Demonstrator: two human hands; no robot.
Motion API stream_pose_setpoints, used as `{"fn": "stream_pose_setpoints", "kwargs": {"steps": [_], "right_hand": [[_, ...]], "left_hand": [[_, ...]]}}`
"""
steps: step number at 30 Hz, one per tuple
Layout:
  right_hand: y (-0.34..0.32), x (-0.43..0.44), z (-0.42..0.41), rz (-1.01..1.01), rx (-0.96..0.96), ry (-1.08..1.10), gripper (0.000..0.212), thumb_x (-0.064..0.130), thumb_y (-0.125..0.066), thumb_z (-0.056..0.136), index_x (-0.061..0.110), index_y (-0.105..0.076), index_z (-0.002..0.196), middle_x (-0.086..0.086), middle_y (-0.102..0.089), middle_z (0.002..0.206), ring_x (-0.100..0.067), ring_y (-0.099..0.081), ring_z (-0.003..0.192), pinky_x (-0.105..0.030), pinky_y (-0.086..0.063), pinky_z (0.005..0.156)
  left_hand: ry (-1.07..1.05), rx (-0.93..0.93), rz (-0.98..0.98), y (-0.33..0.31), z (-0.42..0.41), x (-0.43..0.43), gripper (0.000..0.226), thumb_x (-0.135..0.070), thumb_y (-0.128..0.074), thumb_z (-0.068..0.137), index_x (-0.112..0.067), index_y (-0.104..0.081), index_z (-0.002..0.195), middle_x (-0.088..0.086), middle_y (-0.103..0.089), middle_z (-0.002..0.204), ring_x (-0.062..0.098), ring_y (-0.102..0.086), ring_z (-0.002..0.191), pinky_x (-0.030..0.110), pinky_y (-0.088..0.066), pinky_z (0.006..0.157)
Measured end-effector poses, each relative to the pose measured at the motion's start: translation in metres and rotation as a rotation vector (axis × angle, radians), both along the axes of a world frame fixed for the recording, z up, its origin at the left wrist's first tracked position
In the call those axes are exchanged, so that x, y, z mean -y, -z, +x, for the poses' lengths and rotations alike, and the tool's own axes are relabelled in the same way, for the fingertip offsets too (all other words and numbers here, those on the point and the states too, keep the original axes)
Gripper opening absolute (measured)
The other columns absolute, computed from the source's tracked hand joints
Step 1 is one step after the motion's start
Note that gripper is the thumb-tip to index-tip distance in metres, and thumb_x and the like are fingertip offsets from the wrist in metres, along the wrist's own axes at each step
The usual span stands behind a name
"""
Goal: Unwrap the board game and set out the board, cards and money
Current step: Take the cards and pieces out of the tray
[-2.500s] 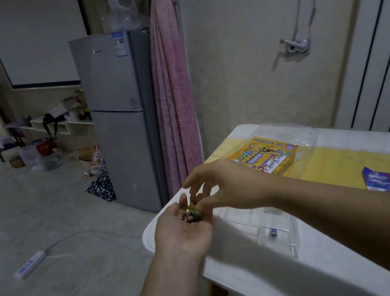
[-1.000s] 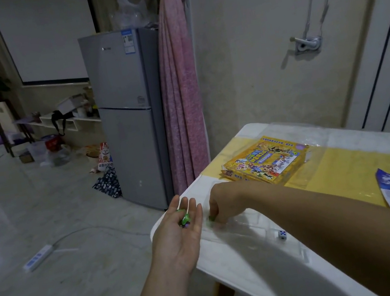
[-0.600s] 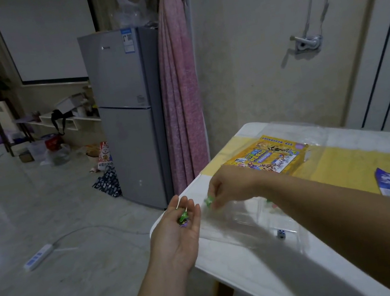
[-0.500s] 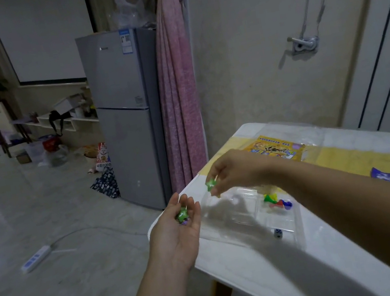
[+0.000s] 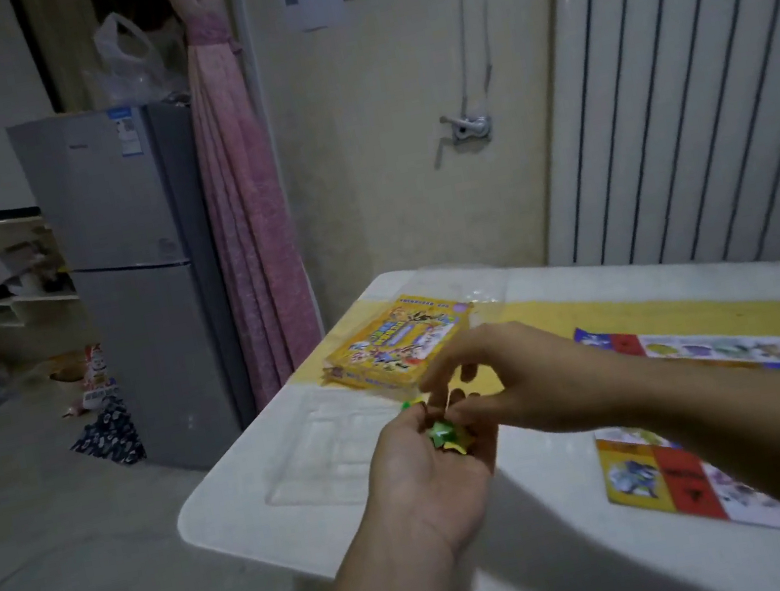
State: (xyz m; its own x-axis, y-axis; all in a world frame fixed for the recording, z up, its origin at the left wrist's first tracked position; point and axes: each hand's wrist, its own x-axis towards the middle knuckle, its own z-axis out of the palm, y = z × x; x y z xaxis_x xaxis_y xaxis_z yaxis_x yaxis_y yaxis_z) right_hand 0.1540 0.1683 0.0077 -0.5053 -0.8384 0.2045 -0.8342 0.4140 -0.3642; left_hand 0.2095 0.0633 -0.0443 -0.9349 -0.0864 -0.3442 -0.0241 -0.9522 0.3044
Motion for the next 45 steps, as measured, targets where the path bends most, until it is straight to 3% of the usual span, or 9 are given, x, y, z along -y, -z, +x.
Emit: {"fn": "stream_pose_setpoints", "kwargs": {"steps": [3, 10, 17, 23, 30, 34, 37, 41, 45], "right_hand": [[0.000, -0.052, 0.017, 0.139, -0.148, 0.014, 0.034, 0.030, -0.067, 0.086, 0.027, -0.061, 0.120, 0.010, -0.066, 0.103, -0.004, -0.050, 0.095, -0.011, -0.036, 0.080], [0.001, -0.172, 0.030, 0.192, -0.361, 0.231, 0.026, 0.037, -0.065, 0.086, 0.036, -0.066, 0.112, 0.013, -0.068, 0.097, -0.013, -0.046, 0.093, -0.036, -0.042, 0.082], [0.007, -0.287, 0.040, 0.050, -0.379, 0.447, 0.023, 0.045, -0.061, 0.082, 0.031, -0.073, 0.095, 0.012, -0.071, 0.087, -0.016, -0.051, 0.076, -0.038, -0.048, 0.066], [0.015, -0.362, 0.051, 0.005, -0.351, 0.595, 0.045, 0.057, -0.038, 0.082, 0.031, -0.074, 0.093, 0.007, -0.067, 0.082, -0.017, -0.051, 0.075, -0.040, -0.047, 0.065], [0.039, -0.433, 0.070, 0.130, -0.497, 0.816, 0.032, 0.044, -0.045, 0.089, 0.027, -0.070, 0.098, 0.011, -0.067, 0.087, -0.017, -0.048, 0.088, -0.031, -0.033, 0.072], [0.053, -0.476, 0.076, 0.080, -0.551, 0.932, 0.016, 0.028, -0.055, 0.087, 0.025, -0.071, 0.087, 0.008, -0.063, 0.072, -0.013, -0.041, 0.074, -0.031, -0.032, 0.065], [0.058, -0.509, 0.082, -0.091, -0.407, 1.053, 0.022, 0.025, -0.061, 0.088, 0.030, -0.068, 0.109, 0.008, -0.054, 0.077, -0.011, -0.048, 0.076, -0.029, -0.041, 0.066], [0.064, -0.573, 0.078, -0.378, -0.160, 1.219, 0.027, 0.024, -0.066, 0.087, 0.022, -0.067, 0.115, 0.011, -0.062, 0.079, 0.003, -0.054, 0.066, -0.008, -0.038, 0.063], [0.087, -0.632, 0.075, -0.272, 0.040, 1.427, 0.028, 0.025, -0.062, 0.090, 0.016, -0.066, 0.116, 0.002, -0.066, 0.092, -0.006, -0.055, 0.078, -0.017, -0.040, 0.065]], "left_hand": [[0.151, 0.034, -0.056, -0.001, -0.007, -0.039, 0.029, -0.016, -0.035, 0.099, -0.004, -0.055, 0.081, 0.009, -0.053, 0.071, 0.017, -0.049, 0.065, 0.017, -0.044, 0.036], [0.470, -0.025, -0.144, -0.010, -0.020, -0.149, 0.032, -0.024, -0.032, 0.102, -0.004, -0.056, 0.097, 0.011, -0.054, 0.072, 0.017, -0.047, 0.061, 0.016, -0.041, 0.039], [0.708, -0.143, -0.068, -0.022, -0.018, -0.254, 0.010, 0.001, -0.042, 0.081, -0.002, -0.051, 0.079, 0.007, -0.047, 0.061, 0.011, -0.040, 0.046, 0.015, -0.028, 0.039], [0.812, -0.145, -0.043, -0.025, -0.012, -0.330, 0.013, 0.004, -0.045, 0.076, 0.005, -0.055, 0.084, 0.013, -0.054, 0.065, 0.018, -0.050, 0.037, 0.018, -0.039, 0.036], [0.815, -0.056, -0.251, -0.014, -0.017, -0.428, 0.028, 0.004, -0.033, 0.097, 0.004, -0.051, 0.075, 0.007, -0.049, 0.052, 0.012, -0.045, 0.028, 0.012, -0.029, 0.027], [0.904, -0.060, -0.344, -0.001, -0.023, -0.477, 0.028, -0.011, -0.033, 0.102, -0.003, -0.052, 0.084, 0.006, -0.049, 0.057, 0.009, -0.040, 0.033, 0.011, -0.033, 0.032], [1.011, -0.159, -0.513, -0.003, -0.020, -0.504, 0.033, -0.023, -0.033, 0.103, -0.005, -0.057, 0.089, 0.004, -0.060, 0.055, 0.011, -0.055, 0.038, 0.020, -0.048, 0.043], [1.054, -0.307, -0.868, -0.003, -0.026, -0.528, 0.027, -0.030, -0.036, 0.103, -0.011, -0.048, 0.119, 0.009, -0.062, 0.106, 0.017, -0.063, 0.080, 0.029, -0.049, 0.070], [0.797, -0.515, -1.303, 0.012, -0.038, -0.531, 0.025, -0.022, -0.048, 0.097, -0.023, -0.055, 0.121, -0.002, -0.061, 0.117, 0.009, -0.062, 0.093, 0.033, -0.049, 0.090]]}}
